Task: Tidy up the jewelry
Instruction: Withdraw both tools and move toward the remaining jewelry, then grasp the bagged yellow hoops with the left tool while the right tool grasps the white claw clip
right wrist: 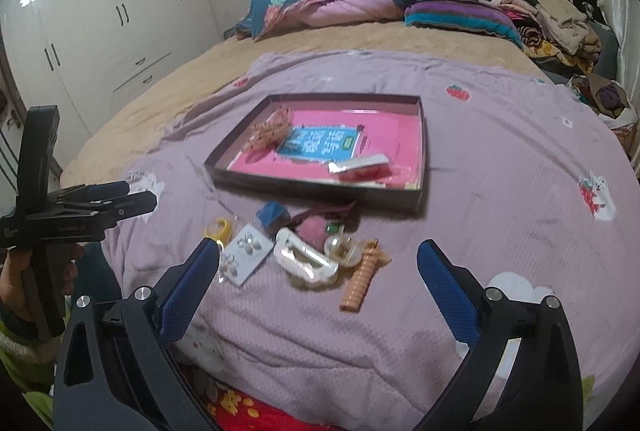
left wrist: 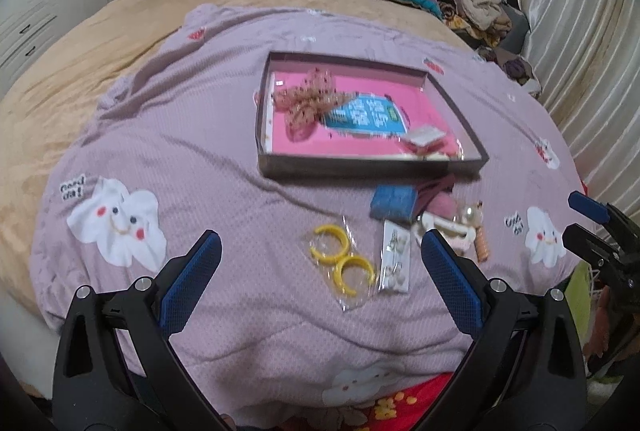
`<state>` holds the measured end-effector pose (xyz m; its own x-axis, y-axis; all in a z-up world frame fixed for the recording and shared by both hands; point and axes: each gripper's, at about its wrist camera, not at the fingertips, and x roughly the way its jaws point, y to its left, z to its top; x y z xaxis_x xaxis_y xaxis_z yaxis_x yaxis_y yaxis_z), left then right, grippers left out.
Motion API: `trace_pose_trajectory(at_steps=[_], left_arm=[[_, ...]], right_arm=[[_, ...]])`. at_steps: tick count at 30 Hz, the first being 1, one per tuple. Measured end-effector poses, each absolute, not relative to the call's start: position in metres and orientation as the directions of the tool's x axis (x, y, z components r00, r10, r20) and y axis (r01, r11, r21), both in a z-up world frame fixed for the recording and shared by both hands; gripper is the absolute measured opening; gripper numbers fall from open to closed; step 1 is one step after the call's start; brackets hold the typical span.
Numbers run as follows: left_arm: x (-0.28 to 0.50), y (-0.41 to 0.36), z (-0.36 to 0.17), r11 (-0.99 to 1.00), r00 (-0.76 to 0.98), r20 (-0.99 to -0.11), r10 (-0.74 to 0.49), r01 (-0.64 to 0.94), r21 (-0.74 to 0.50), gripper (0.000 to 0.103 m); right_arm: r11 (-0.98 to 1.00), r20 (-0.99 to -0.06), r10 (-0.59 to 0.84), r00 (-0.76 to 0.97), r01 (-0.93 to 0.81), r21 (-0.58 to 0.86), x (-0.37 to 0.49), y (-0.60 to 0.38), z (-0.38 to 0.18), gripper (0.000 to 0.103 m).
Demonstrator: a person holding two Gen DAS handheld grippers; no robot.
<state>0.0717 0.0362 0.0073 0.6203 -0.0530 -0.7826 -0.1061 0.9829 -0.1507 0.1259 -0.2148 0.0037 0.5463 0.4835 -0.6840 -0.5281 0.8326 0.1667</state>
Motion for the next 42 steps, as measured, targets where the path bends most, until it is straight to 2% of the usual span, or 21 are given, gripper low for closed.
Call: trace_pose_trajectory(at_steps=[12, 15, 17, 23, 30, 33, 38, 39, 40, 42], left_arm=[[0.059, 0.025, -0.033, 0.991, 0.541, -0.838, -0.072, -0.059, -0.123, 0.091], [0.061, 0.026, -0.049, 0.986, 0.502, -0.858, -0.104, -0.061, -0.156, 0.079], [0.063, 0.026, -0.058, 0.982, 0.481, -0.867, -0.13, -0.061, -0.181, 0.065], [0.073, 0.019, -0.07, 0.975, 0.455, -0.874, -0.168, -0.056, -0.216, 0.051], [0.095, 0.012, -0.08, 0.986, 0.456, -0.882, -0.115, -0.056, -0.157, 0.051], [0.101, 0.019, -0.081, 0.986, 0.464, -0.882, -0.083, -0.088, -0.139, 0.057], [0.105, 0.033, -0.081, 0.984, 0.472, -0.88, -0.054, -0.125, -0.127, 0.059], [0.105, 0.035, -0.08, 0.984, 0.475, -0.879, -0.045, -0.13, -0.12, 0.059], [0.105, 0.037, -0.08, 0.985, 0.479, -0.878, -0.029, -0.138, -0.108, 0.059], [0.105, 0.043, -0.079, 0.983, 0.481, -0.876, -0.015, -0.155, -0.102, 0.059]], right_arm=[[0.823, -0.731, 0.472, 0.493, -0.543, 0.165, 0.116, -0.209, -0.025, 0.099], [0.811, -0.741, 0.485, 0.464, -0.555, 0.183, 0.115, -0.205, -0.032, 0.099], [0.81, -0.747, 0.482, 0.458, -0.558, 0.182, 0.116, -0.202, -0.035, 0.099], [0.808, -0.758, 0.477, 0.445, -0.562, 0.179, 0.118, -0.198, -0.043, 0.099], [0.808, -0.771, 0.47, 0.431, -0.561, 0.179, 0.124, -0.193, -0.053, 0.098], [0.804, -0.777, 0.466, 0.423, -0.569, 0.173, 0.129, -0.186, -0.057, 0.098], [0.8, -0.788, 0.466, 0.402, -0.571, 0.182, 0.141, -0.172, -0.069, 0.097], [0.803, -0.793, 0.464, 0.395, -0.566, 0.188, 0.145, -0.168, -0.073, 0.096], [0.804, -0.795, 0.465, 0.39, -0.563, 0.193, 0.148, -0.165, -0.076, 0.089], [0.807, -0.805, 0.457, 0.379, -0.556, 0.197, 0.154, -0.16, -0.082, 0.082]])
